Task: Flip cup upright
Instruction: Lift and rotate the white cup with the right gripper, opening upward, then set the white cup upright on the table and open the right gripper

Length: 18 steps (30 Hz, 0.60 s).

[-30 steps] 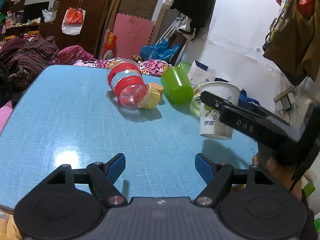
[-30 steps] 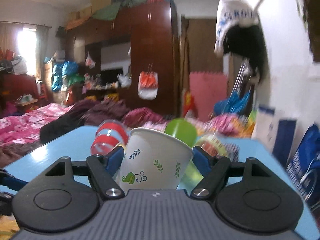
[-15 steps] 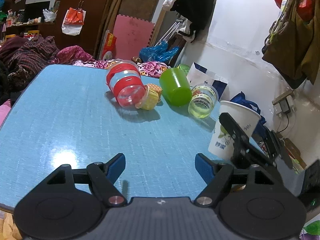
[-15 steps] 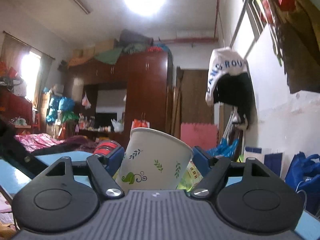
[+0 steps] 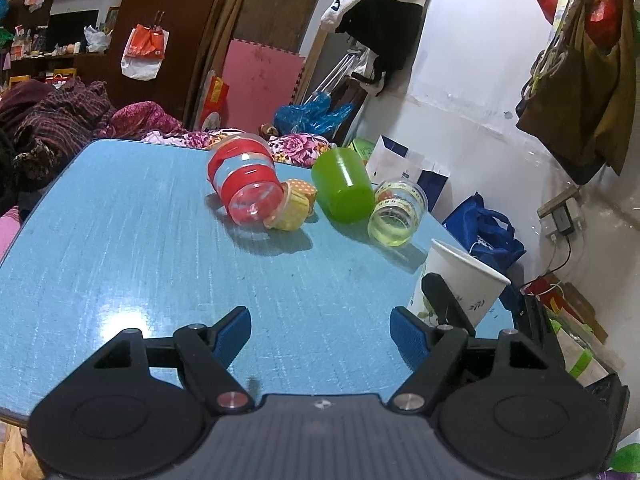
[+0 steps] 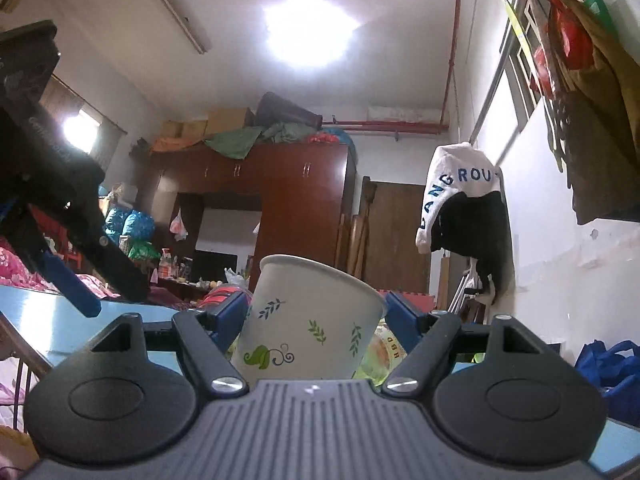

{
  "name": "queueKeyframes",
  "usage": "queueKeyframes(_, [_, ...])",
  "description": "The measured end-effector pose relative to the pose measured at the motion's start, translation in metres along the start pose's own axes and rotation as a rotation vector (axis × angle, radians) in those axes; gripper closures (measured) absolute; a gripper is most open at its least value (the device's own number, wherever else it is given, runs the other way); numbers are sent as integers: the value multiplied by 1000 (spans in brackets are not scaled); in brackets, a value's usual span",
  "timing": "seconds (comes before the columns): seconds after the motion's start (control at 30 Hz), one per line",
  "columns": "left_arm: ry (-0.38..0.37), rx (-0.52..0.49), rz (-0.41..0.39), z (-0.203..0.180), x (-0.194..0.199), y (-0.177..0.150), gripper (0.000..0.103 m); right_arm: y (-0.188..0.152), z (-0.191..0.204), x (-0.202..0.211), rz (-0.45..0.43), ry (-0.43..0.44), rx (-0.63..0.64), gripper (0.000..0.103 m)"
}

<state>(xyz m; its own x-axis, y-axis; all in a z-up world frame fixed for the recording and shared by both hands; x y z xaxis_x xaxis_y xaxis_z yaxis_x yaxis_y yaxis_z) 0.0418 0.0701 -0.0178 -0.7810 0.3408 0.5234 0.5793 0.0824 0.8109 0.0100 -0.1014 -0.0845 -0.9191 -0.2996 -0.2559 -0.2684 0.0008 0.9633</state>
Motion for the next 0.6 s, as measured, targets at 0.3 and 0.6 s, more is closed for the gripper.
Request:
queueKeyframes(0.3, [2, -9, 2, -3, -2, -1, 23, -6, -1, 4, 71, 41, -3, 27])
queueKeyframes(0.6, [23, -33, -67, -7, 2, -1, 20, 15, -23, 12, 89, 75, -78, 1])
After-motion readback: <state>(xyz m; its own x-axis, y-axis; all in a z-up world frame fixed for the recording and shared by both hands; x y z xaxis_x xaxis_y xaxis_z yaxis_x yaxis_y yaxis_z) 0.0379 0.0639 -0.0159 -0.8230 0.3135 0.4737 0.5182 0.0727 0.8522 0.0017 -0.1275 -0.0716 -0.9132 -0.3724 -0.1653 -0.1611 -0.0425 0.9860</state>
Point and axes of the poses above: each gripper's, at about its wrist camera, not at the fingertips, and x roughly against the way its jaws point, z to its left, y to its top, the point moved 2 cm from there along -x, roughly the way its jaws point, and after that the axes turned 4 degrees about -x, right-handed, at the moved point
